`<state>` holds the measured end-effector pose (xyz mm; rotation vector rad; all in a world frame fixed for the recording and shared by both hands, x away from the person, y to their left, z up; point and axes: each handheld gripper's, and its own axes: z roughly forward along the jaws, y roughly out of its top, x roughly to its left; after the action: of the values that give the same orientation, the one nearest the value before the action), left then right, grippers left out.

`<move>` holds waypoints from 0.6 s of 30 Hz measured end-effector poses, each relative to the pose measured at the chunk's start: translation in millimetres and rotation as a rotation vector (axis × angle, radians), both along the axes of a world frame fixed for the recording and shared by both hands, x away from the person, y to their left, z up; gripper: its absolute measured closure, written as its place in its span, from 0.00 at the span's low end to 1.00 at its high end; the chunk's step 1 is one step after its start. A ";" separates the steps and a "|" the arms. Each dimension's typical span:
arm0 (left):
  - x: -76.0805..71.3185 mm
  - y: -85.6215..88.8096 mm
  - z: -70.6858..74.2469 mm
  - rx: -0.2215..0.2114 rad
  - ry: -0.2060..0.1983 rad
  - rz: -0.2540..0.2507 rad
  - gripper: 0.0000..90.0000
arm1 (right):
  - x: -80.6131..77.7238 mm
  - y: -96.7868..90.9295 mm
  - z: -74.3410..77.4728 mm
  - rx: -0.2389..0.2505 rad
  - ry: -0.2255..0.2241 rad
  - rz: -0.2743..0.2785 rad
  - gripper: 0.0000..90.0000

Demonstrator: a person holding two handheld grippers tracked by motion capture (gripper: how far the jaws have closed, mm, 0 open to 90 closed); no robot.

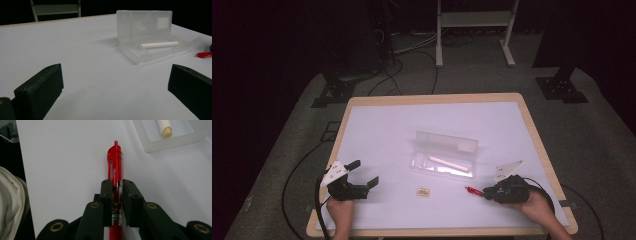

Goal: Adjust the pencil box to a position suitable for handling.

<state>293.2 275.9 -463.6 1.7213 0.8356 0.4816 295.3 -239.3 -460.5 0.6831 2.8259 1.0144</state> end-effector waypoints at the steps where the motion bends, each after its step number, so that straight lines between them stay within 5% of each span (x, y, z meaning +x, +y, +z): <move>1: 0.0 0.0 0.0 0.000 0.000 0.000 0.00 | -0.3 0.2 0.1 0.000 0.003 -0.004 0.87; 18: -0.2 -0.1 0.0 -0.001 0.000 0.001 0.00 | -3.0 -1.4 -1.3 -0.002 -0.019 -0.014 0.88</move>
<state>293.1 275.7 -463.6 1.7204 0.8361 0.4819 292.4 -240.7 -461.8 0.6883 2.8010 1.0108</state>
